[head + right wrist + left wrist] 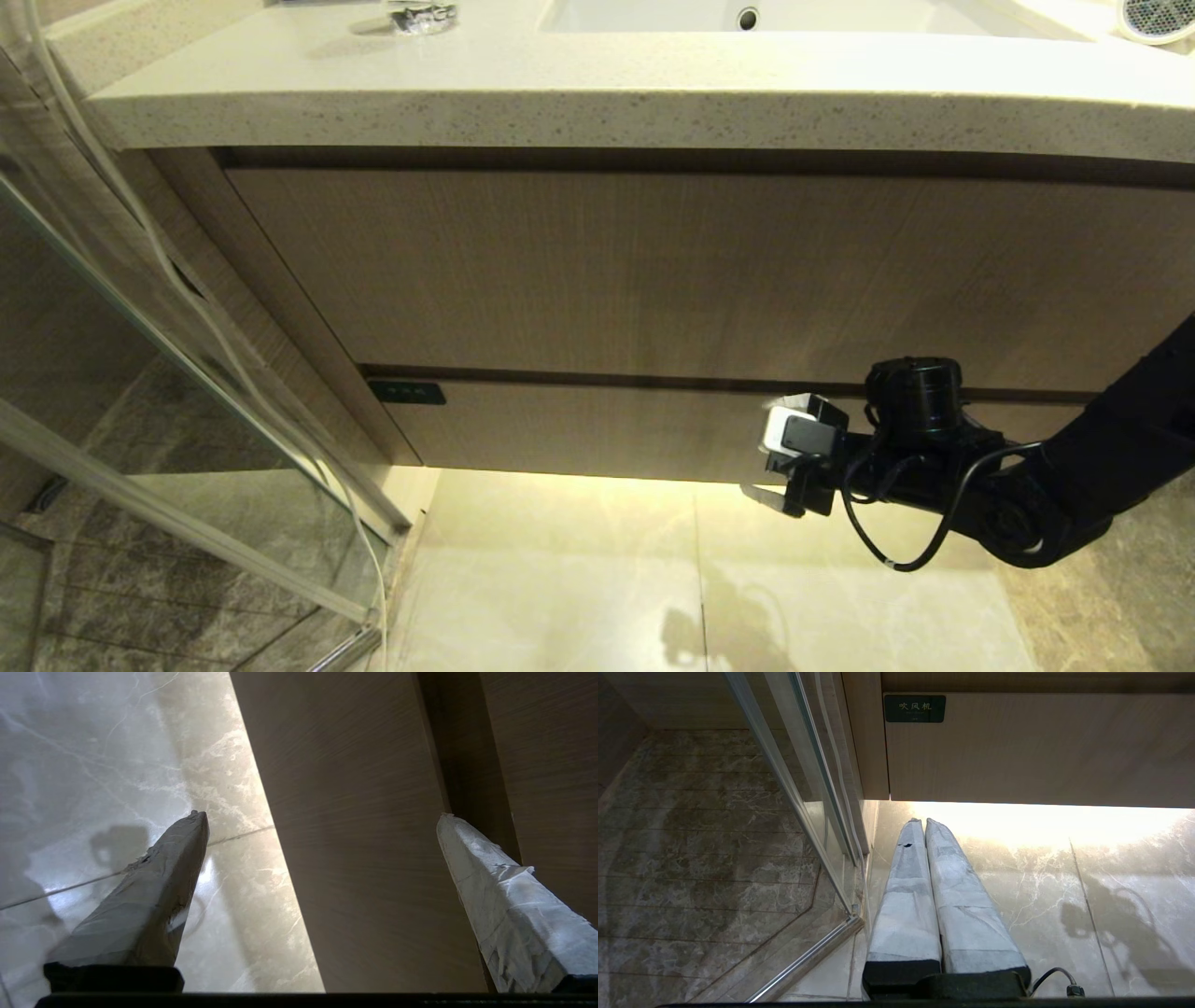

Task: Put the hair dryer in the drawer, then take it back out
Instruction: Pull open the drawer

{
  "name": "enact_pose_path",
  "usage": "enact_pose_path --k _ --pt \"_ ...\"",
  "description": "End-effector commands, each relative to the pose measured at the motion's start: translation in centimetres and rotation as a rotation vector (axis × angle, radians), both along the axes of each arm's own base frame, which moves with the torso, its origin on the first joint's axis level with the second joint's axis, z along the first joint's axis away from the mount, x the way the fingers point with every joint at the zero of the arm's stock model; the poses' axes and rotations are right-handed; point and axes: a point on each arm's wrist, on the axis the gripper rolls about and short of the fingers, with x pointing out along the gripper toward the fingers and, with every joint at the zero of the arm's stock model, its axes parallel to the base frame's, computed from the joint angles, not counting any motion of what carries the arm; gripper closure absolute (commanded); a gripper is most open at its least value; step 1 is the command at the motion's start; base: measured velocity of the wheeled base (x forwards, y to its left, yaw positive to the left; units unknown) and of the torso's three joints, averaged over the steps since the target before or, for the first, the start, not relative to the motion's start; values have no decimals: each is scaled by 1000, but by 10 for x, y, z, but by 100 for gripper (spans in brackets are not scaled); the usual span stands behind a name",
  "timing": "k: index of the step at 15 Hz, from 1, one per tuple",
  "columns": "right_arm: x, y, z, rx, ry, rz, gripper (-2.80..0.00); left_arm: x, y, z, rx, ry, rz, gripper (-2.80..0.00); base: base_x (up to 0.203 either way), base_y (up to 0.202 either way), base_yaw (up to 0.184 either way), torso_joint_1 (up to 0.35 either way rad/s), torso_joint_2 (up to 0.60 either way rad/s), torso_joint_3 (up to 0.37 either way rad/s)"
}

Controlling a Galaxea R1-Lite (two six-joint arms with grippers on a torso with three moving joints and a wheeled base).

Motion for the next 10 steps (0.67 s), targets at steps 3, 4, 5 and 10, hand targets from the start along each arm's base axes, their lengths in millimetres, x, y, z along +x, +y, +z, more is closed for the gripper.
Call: enact_pose_path --k 3,4,5,10 --pt "10 4 -11 5 -41 6 -280 0 0 0 0 0 0 0 0 0 0 0 0 0" --pt "13 5 -13 8 -52 5 -280 0 0 0 0 0 0 0 0 0 0 0 0 0" --pt "16 6 -13 13 -70 6 -280 0 0 0 0 0 0 0 0 0 0 0 0 0" --pt "26 8 -23 12 -99 0 -280 0 0 0 0 0 0 0 0 0 0 0 0 0"
